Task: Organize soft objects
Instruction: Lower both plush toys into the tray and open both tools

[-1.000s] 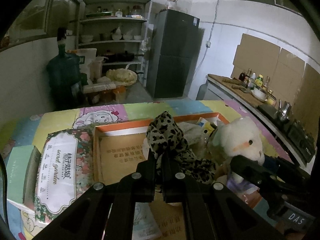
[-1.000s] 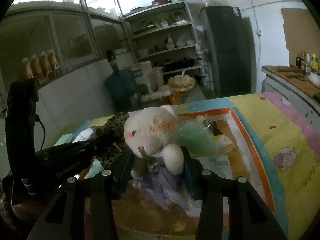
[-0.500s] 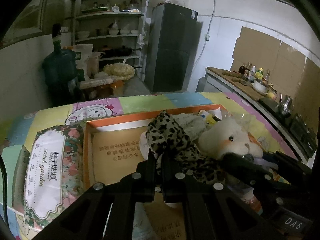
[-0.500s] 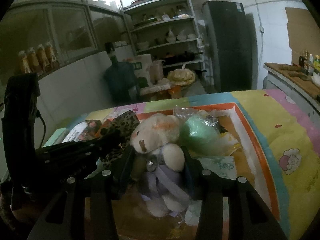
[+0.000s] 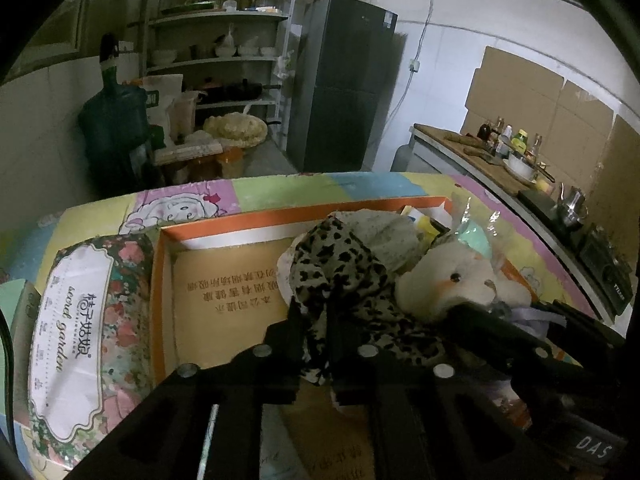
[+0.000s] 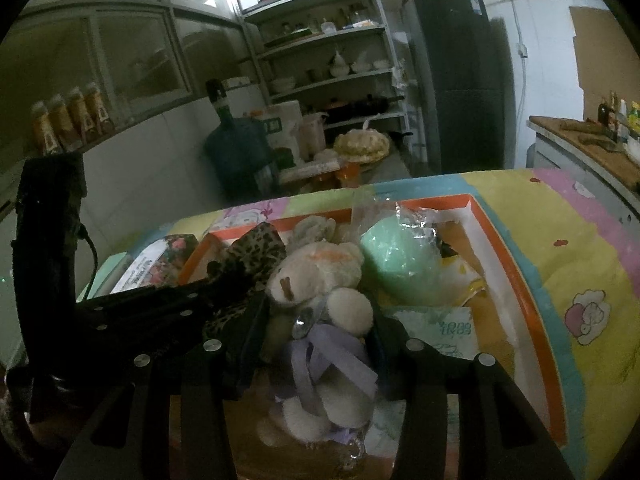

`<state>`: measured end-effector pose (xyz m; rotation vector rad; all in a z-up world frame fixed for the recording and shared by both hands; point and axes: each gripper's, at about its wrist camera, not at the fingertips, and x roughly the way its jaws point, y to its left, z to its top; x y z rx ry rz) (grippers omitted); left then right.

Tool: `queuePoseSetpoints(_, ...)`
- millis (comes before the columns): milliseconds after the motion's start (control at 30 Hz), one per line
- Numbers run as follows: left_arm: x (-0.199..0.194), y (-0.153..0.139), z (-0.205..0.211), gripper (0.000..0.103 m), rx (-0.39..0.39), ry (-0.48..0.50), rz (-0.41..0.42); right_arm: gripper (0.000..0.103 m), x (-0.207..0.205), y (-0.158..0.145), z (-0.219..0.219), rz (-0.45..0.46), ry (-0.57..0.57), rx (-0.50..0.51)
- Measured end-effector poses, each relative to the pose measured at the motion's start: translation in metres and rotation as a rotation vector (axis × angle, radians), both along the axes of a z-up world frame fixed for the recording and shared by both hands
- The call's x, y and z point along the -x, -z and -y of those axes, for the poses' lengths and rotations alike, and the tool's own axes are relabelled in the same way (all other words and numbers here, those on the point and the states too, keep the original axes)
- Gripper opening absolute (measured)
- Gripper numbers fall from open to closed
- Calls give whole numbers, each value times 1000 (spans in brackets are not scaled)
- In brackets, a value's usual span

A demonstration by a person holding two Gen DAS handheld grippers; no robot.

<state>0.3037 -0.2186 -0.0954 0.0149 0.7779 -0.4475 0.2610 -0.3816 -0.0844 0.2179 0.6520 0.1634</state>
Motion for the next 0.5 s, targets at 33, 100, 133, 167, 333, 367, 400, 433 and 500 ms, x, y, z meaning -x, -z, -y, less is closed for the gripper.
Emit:
queuePoseSetpoints(33, 0, 0, 0, 20, 0, -3, -2, 49, 0, 0, 0, 0, 0, -2)
queuePoseSetpoints(100, -1, 0, -1, 30, 0, -7, -3, 50, 0, 1, 1, 1, 1, -4)
queuePoseSetpoints(133, -1, 0, -2, 33, 2, -11, -3, 50, 0, 1, 1, 1, 2, -5)
queuePoseSetpoints(167, -1, 0, -2, 37, 4, -15, -3, 50, 0, 0, 0, 2, 3, -6)
queuePoseSetpoints(333, -2, -2, -6, 52, 6, -34, -1, 59, 3, 0, 0, 13, 3, -10)
queuePoseSetpoints(367, -2, -3, -6, 55, 4, -39, 2, 60, 4, 0, 0, 17, 4, -9)
queuePoseSetpoints(400, -1, -4, -6, 56, 3, -42, 5, 60, 4, -1, 0, 21, 6, -7)
queuePoseSetpoints(433, 0, -5, -7, 56, 3, -45, 9, 60, 6, -2, 0, 25, 8, -7)
queuePoseSetpoints(500, 2, -8, -7, 56, 3, -50, 17, 60, 8, -4, -1, 33, 10, -8)
